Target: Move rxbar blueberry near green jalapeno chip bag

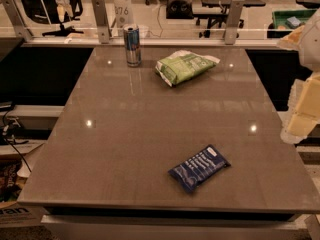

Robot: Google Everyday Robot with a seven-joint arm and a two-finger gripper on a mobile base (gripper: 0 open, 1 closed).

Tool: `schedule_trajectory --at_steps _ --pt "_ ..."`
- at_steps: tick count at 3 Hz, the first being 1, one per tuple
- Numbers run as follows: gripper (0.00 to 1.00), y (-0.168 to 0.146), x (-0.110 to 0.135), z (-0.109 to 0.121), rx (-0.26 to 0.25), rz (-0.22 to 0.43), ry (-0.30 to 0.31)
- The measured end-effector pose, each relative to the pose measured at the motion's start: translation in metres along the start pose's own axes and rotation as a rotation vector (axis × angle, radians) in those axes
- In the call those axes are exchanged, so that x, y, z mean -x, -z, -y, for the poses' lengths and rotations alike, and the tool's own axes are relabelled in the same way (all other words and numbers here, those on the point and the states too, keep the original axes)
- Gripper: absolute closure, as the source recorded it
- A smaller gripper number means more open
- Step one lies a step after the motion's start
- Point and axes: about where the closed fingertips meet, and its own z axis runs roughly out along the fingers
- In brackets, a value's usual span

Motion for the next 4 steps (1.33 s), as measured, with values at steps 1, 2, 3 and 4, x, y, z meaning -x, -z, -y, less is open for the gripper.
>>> schedule_trajectory --at_steps 1,2,3,4 --pt "0.0 -0.013 0.01 -0.012 0.047 0.009 0.079" --pt "0.0 -0.034 0.022 -0.033 0.101 0.022 0.177" --pt "0.0 -0.064 0.035 -0.056 0.162 0.038 0.276" --pt "0.0 -0.094 0.044 -0.071 0.211 0.046 0.36"
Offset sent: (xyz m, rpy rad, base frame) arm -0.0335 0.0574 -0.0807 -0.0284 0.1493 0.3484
